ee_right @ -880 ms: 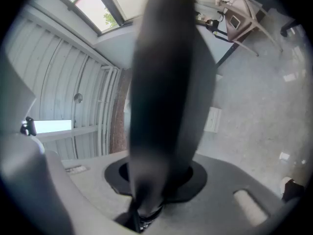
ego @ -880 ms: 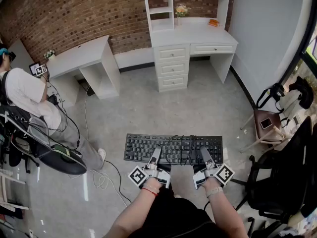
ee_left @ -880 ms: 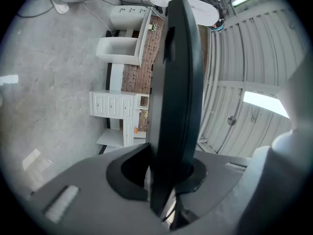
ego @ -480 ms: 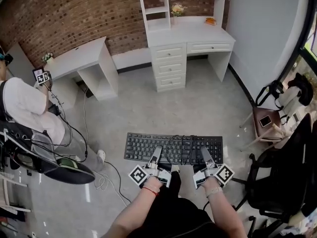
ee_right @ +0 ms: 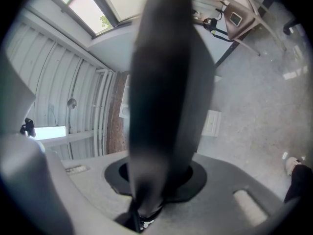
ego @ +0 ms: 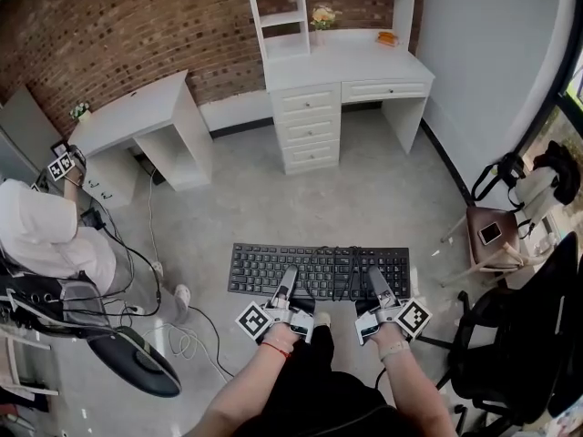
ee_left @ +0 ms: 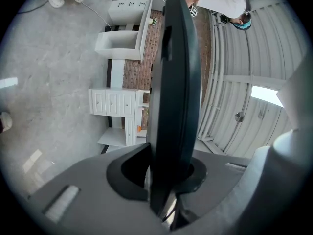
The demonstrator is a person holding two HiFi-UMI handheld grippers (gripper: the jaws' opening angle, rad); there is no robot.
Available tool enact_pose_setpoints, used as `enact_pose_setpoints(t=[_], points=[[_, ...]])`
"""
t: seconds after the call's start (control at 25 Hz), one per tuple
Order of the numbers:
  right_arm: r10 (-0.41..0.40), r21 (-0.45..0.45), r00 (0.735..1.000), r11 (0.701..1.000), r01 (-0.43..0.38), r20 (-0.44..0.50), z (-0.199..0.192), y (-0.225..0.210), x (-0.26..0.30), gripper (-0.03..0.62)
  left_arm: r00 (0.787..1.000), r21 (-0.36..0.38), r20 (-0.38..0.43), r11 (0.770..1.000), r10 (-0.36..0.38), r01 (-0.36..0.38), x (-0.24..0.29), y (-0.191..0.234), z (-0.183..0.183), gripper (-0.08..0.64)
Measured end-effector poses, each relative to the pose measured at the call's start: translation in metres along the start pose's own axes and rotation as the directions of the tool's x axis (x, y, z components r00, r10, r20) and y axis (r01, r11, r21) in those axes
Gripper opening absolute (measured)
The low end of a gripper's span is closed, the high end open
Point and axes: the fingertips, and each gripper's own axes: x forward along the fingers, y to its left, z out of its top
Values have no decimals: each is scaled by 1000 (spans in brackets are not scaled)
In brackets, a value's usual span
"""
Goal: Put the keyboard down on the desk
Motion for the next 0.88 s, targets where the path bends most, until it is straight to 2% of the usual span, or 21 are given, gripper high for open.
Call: enact_pose_setpoints(t=[0.16, 0.88], points=[[-22, 17, 1000, 1000, 22, -1, 15, -6, 31, 81, 1000, -2, -8, 1000, 10, -10, 34, 4, 11, 75], [-14, 39, 999, 999, 15, -35, 53, -23, 183, 83, 999, -6, 26, 1000, 27, -27, 161, 31, 85, 74]])
